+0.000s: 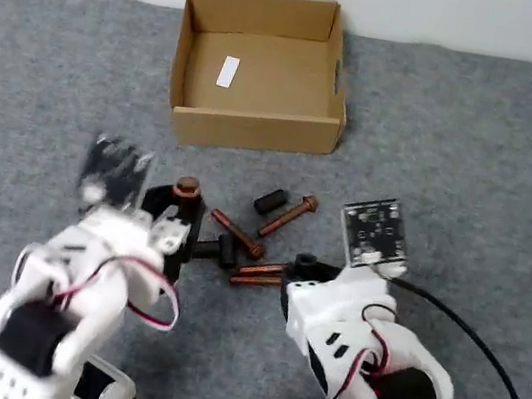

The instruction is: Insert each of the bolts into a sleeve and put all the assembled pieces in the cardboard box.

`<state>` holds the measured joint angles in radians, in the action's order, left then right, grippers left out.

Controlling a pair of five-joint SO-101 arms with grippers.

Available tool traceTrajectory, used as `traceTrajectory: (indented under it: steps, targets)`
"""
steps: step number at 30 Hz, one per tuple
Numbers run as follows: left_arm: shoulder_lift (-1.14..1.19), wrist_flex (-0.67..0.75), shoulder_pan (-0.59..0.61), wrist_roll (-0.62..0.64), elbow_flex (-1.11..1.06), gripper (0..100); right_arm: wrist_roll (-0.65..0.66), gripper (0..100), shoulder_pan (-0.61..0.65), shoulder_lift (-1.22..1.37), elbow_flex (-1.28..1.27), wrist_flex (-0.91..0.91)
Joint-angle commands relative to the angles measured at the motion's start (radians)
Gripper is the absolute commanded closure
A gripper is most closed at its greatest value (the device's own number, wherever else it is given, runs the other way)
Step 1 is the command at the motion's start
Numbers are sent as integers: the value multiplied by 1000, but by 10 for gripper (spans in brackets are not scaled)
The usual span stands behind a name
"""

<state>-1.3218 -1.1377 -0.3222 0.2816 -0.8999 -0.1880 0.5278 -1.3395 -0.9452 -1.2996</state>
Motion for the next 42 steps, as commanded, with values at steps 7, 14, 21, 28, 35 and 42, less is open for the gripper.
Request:
traceTrajectory:
  steps: [7,14,21,28,35,42]
  targets:
    - [-483,222,-9,144,-217,995,-6,991,216,-10,-34,107]
    - [-483,249,-43,305,-160,995,26,991,315,-4,-37,179]
    - [-485,242,-181,321,-156,994,95,991,317,-7,-46,254]
    - [-483,212,-183,321,-171,994,97,991,317,-10,-40,255]
    - [-483,215,-180,318,-199,994,163,991,328,-4,-17,286]
    - [-486,227,-176,315,-239,994,244,991,328,-2,8,283]
